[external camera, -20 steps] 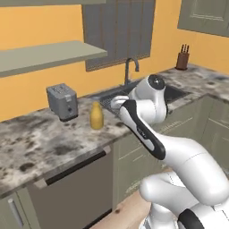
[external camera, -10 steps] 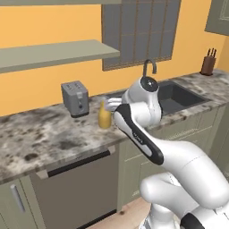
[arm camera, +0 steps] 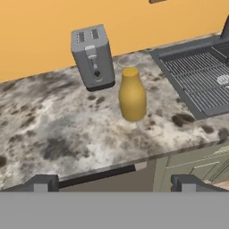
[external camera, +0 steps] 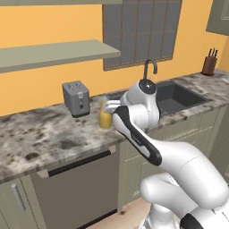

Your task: Place the pitcher and cup on the dining counter for serving.

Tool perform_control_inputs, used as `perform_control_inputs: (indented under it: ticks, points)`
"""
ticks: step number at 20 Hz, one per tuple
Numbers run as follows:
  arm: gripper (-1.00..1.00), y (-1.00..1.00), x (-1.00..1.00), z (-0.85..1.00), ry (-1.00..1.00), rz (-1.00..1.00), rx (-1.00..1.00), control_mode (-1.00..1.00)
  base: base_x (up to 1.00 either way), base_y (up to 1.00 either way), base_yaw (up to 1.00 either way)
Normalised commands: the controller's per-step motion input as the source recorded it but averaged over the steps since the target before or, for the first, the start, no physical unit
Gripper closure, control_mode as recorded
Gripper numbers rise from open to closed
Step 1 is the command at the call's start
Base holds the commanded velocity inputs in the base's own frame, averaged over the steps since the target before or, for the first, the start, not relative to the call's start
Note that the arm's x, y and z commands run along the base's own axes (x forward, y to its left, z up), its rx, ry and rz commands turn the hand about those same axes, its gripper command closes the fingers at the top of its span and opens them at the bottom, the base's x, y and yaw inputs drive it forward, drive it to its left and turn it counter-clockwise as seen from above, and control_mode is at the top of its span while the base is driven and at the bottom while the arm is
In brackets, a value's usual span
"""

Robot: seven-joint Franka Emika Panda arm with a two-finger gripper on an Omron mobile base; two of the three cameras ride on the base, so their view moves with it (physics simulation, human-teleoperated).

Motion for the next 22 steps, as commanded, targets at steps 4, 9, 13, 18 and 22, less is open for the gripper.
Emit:
perform_control_inputs:
  ticks: [4, 9, 13, 18, 22]
  points:
    - [-1.0, -0.44, 0.25, -0.12, 0.0, 0.0, 0.01, -1.0, 0.0, 0.0, 0.0]
    - [-1.0, -0.38, 0.34, -0.08, 0.01, 0.0, 0.0, -1.0, 0.0, 0.0, 0.0]
    - [-1.0, -0.05, 0.34, -0.2, 0.0, 0.0, -0.02, -1.0, 0.0, 0.0, 0.0]
    - [-1.0, 0.0, 0.3, -0.36, 0.0, 0.0, 0.0, -1.0, 0.0, 0.0, 0.0]
    - [-1.0, 0.0, 0.09, -0.08, -0.02, 0.04, 0.0, -1.0, 0.0, 0.0, 0.0]
